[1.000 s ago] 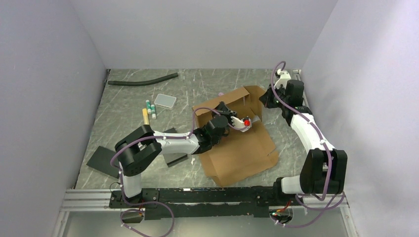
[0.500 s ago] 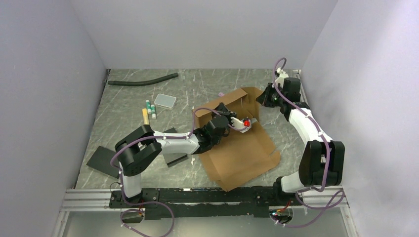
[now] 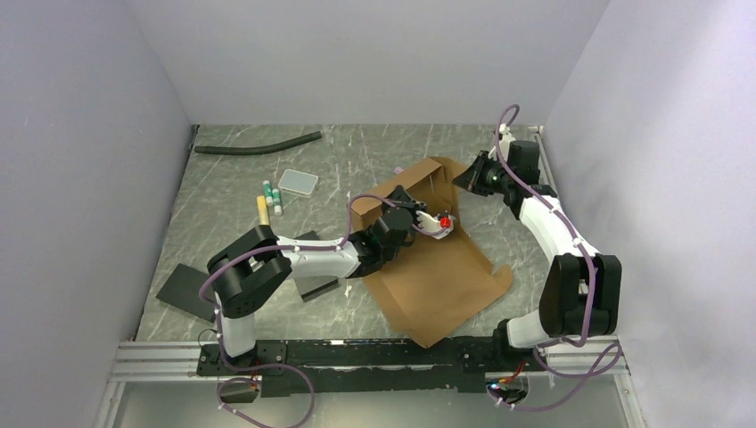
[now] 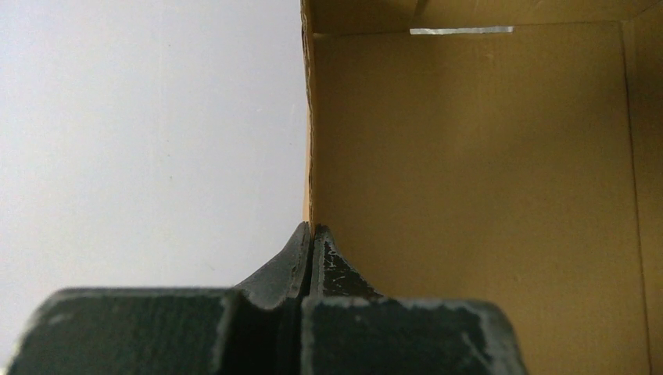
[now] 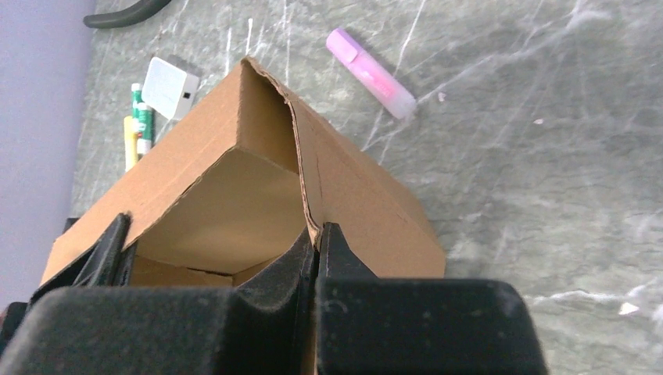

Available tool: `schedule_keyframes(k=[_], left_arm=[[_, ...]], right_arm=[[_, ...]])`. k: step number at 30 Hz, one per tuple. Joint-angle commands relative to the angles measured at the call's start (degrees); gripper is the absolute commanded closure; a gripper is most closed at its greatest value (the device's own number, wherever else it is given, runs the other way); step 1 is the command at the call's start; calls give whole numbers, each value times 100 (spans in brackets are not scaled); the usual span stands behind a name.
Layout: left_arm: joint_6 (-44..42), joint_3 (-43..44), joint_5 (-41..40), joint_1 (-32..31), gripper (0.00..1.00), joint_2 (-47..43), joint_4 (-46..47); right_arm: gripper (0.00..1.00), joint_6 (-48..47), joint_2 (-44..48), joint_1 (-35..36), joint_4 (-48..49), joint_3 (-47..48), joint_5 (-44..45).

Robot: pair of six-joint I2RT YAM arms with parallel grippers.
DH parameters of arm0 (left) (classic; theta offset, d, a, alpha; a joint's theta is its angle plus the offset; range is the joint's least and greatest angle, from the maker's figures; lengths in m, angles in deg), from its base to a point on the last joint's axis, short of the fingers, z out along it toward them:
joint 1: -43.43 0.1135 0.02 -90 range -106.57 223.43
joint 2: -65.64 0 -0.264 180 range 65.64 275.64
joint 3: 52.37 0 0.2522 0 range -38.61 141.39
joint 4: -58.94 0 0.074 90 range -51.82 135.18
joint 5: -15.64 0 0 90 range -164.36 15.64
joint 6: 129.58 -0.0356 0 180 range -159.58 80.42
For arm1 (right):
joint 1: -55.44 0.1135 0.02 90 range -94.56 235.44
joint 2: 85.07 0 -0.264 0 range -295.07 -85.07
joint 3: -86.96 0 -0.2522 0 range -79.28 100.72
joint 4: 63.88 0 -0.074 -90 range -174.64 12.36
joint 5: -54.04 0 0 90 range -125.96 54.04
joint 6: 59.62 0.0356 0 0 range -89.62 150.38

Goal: Fold the paper box

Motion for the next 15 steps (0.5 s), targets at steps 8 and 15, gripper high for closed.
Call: schedule_keyframes(k=[8, 15], left_arm=[[276, 231, 242, -97, 100, -144, 1], [330, 174, 201, -95, 100, -141, 130]], right_arm=[[100, 755, 508, 233, 712, -517, -594], [100, -45, 632, 396, 452, -753, -427]])
